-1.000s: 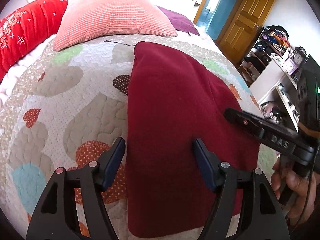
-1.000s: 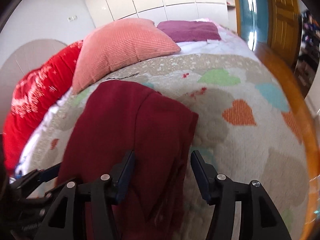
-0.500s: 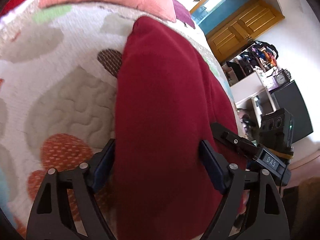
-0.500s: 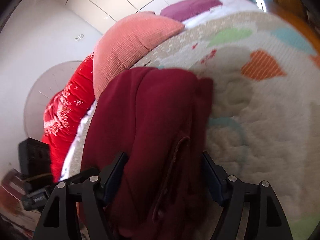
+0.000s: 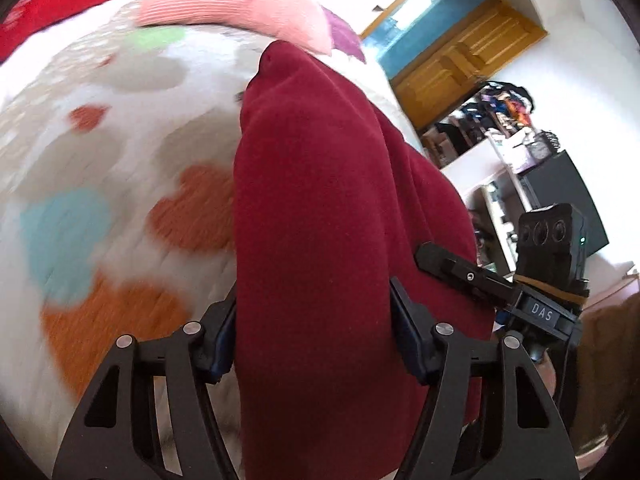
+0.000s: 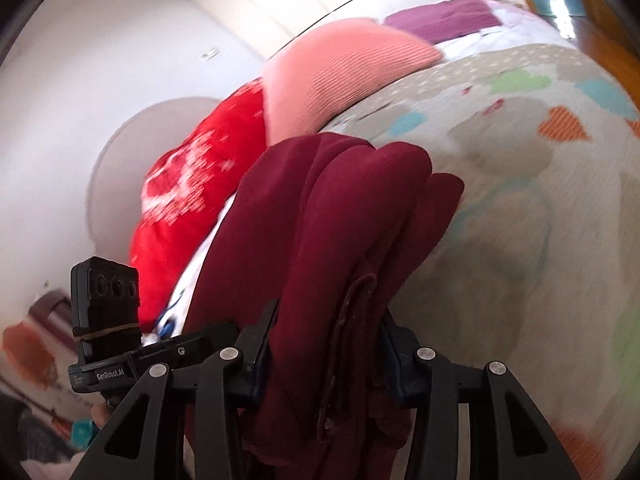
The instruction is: Fold small clothes
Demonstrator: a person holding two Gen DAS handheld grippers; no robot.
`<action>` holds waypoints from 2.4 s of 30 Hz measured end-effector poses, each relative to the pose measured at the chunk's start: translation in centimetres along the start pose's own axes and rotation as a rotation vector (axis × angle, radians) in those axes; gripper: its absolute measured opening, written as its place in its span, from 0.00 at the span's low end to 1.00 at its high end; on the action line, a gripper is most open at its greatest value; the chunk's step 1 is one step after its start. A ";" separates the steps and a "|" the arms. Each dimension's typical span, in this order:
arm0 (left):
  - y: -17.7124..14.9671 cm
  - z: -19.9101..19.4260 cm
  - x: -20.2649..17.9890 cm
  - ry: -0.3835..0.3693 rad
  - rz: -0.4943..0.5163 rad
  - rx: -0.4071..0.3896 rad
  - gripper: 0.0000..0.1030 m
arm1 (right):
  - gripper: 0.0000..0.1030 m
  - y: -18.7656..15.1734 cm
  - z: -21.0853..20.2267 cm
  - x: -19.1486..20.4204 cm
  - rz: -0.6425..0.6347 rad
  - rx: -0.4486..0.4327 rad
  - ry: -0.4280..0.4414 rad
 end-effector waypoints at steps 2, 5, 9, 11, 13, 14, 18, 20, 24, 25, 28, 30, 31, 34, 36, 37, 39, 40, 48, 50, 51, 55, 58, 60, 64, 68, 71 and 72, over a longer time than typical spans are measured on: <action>-2.2 -0.9 0.6 0.039 -0.005 0.006 0.64 | 0.42 -2.3 0.5 1.3 -0.006 0.030 -0.001; -4.7 -0.9 1.7 0.117 0.019 0.031 0.64 | 0.46 -5.6 1.9 2.0 -0.026 0.070 -0.047; -5.7 -3.0 1.5 0.153 0.053 -0.007 0.64 | 0.53 -7.3 1.9 1.7 -0.004 0.086 -0.129; -5.2 -4.3 1.2 0.201 0.075 -0.051 0.64 | 0.53 -7.0 -0.4 2.2 -0.001 0.023 -0.123; -4.4 -5.0 0.9 0.236 0.097 -0.088 0.65 | 0.53 -6.5 -2.1 3.4 -0.041 -0.027 -0.124; -3.7 -4.9 0.6 0.250 0.103 -0.092 0.65 | 0.53 -6.4 -2.5 4.5 -0.092 -0.035 -0.134; -1.4 -2.8 0.5 0.313 0.117 -0.102 0.65 | 0.48 -7.7 -1.6 8.8 -0.311 -0.009 -0.200; -1.1 -1.4 0.6 0.365 0.127 -0.087 0.65 | 0.46 -9.1 -0.5 9.9 -0.376 0.018 -0.217; -0.5 0.8 1.0 0.389 0.135 -0.046 0.67 | 0.43 -10.9 2.0 8.9 -0.489 0.073 -0.351; -0.3 1.3 0.8 0.392 0.139 -0.045 0.68 | 0.43 -11.3 2.6 8.4 -0.502 0.079 -0.389; -0.5 1.9 0.5 0.420 0.160 -0.044 0.69 | 0.43 -11.4 2.8 6.7 -0.465 0.064 -0.368; -0.5 2.0 0.5 0.425 0.161 -0.051 0.71 | 0.43 -11.5 2.5 6.4 -0.446 0.051 -0.351; -0.5 1.9 0.5 0.428 0.161 -0.054 0.71 | 0.43 -11.6 2.5 6.4 -0.442 0.049 -0.349; -0.6 1.7 0.3 0.438 0.161 -0.067 0.71 | 0.42 -11.6 1.8 7.1 -0.434 0.047 -0.347; -0.8 1.5 0.2 0.443 0.161 -0.077 0.71 | 0.42 -11.8 1.0 8.1 -0.436 0.036 -0.337; -0.8 1.5 0.3 0.444 0.156 -0.081 0.71 | 0.42 -11.9 0.6 8.5 -0.433 0.032 -0.322; -0.9 1.5 0.1 0.447 0.152 -0.085 0.71 | 0.42 -12.2 0.1 9.0 -0.425 0.023 -0.298; -0.9 1.5 0.1 0.448 0.150 -0.089 0.71 | 0.42 -12.5 0.3 9.1 -0.427 0.025 -0.309; -2.2 -0.6 -0.6 0.440 0.133 -0.140 0.71 | 0.46 -13.0 1.1 9.2 -0.417 0.017 -0.376; -2.7 -1.5 -0.9 0.463 0.143 -0.164 0.71 | 0.47 -12.8 0.2 9.8 -0.399 0.000 -0.364; -3.1 -2.0 -1.1 0.478 0.149 -0.179 0.71 | 0.47 -12.7 -0.2 10.0 -0.395 -0.011 -0.364; -4.5 -3.8 -1.5 0.514 0.168 -0.224 0.71 | 0.48 -12.4 -1.9 10.5 -0.364 -0.075 -0.388; -5.4 -4.7 -1.8 0.524 0.183 -0.236 0.71 | 0.48 -12.0 -2.8 10.4 -0.327 -0.114 -0.397; -6.2 -5.4 -2.0 0.541 0.191 -0.250 0.71 | 0.48 -11.8 -3.3 10.1 -0.295 -0.136 -0.401; -7.3 -6.9 -2.2 0.541 0.185 -0.307 0.71 | 0.48 -12.1 -3.8 9.9 -0.278 -0.160 -0.430; -8.0 -8.0 -2.3 0.559 0.175 -0.346 0.71 | 0.48 -12.6 -3.9 10.0 -0.279 -0.159 -0.439; -8.2 -8.6 -2.5 0.575 0.182 -0.363 0.71 | 0.48 -12.8 -4.0 10.2 -0.272 -0.164 -0.423; -8.2 -8.7 -2.5 0.577 0.183 -0.366 0.71 | 0.48 -12.9 -3.9 10.4 -0.275 -0.164 -0.425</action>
Point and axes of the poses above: each gripper's, at about its wrist camera, not at the fingertips, and z roughly the way its jaws point, x to its left, y to its top, the point moved 1 cm from there along z, roughly the way its jaws point, and after that the axes turned 5 degrees about z, right-handed, at the moved point
